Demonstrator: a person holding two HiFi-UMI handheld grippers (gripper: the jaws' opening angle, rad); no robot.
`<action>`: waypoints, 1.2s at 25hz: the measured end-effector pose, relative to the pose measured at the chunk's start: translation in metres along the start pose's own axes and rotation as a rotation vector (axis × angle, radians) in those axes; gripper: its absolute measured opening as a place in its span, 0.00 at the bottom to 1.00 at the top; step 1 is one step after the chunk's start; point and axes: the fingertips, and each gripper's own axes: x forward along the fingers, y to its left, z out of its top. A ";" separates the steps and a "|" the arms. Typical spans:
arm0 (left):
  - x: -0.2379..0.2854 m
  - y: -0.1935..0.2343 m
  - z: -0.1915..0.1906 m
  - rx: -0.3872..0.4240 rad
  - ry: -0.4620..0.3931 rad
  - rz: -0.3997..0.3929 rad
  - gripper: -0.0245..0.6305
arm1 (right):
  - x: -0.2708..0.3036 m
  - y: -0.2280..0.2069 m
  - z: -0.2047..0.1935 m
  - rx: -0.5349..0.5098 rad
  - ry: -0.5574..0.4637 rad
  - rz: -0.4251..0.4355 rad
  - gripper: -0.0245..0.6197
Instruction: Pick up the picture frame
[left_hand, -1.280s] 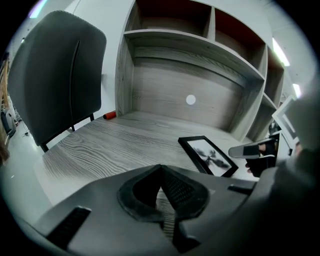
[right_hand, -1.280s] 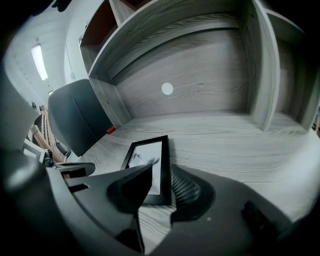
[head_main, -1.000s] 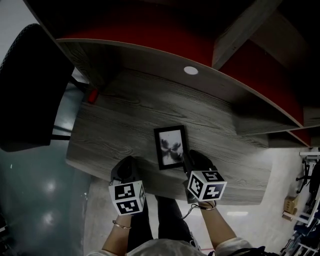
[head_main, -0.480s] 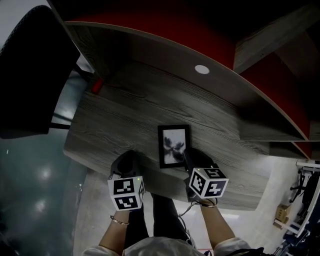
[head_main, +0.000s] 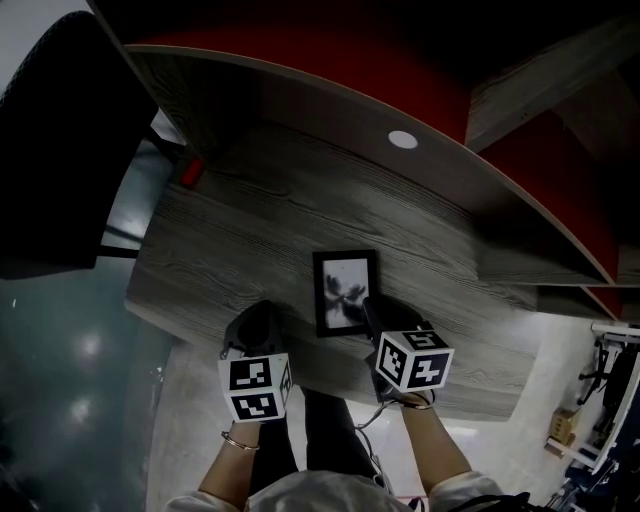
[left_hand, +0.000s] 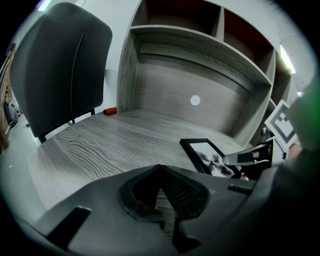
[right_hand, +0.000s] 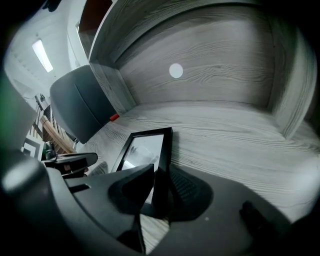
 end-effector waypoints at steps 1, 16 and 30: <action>0.000 0.000 0.000 -0.001 0.001 0.000 0.04 | 0.001 0.000 0.000 -0.002 0.006 -0.002 0.20; -0.009 -0.015 0.001 0.008 0.014 -0.058 0.04 | -0.002 -0.003 0.001 0.044 0.025 -0.040 0.17; -0.025 -0.013 0.012 0.043 0.006 -0.053 0.04 | -0.023 -0.006 0.007 0.111 -0.077 -0.091 0.17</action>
